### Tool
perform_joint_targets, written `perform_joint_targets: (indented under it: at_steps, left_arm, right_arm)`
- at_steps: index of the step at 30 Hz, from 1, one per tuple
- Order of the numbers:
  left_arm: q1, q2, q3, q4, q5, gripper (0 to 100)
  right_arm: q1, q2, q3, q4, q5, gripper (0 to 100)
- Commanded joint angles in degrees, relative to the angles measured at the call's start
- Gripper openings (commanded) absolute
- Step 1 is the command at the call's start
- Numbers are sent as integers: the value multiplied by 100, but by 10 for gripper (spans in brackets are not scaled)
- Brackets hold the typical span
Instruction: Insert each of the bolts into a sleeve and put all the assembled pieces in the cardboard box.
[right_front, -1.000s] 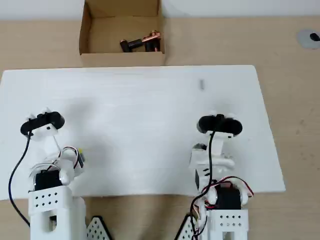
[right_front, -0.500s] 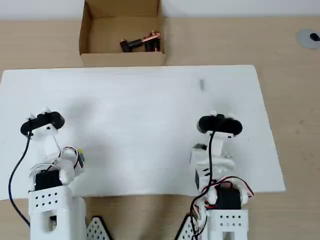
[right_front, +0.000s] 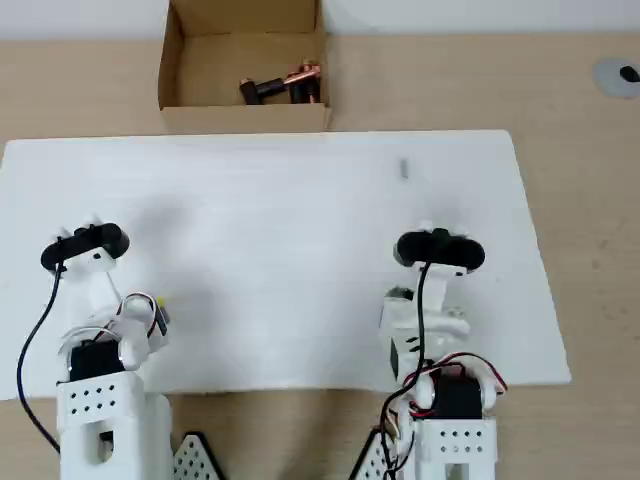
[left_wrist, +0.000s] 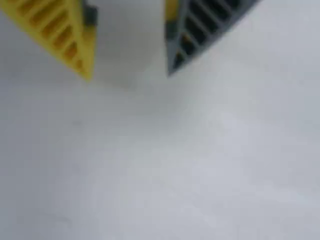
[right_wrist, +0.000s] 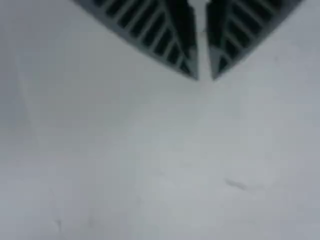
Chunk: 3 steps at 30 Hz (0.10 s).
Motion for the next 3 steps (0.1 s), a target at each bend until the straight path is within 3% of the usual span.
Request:
perform_joint_targets:
  at_steps: [1,3]
  left_arm:
    - [-79,4,-44,-88,9,104]
    - [-79,4,-44,-88,9,104]
  right_arm:
    - [75,-673,-48,18,18,10]
    - [75,-673,-48,18,18,10]
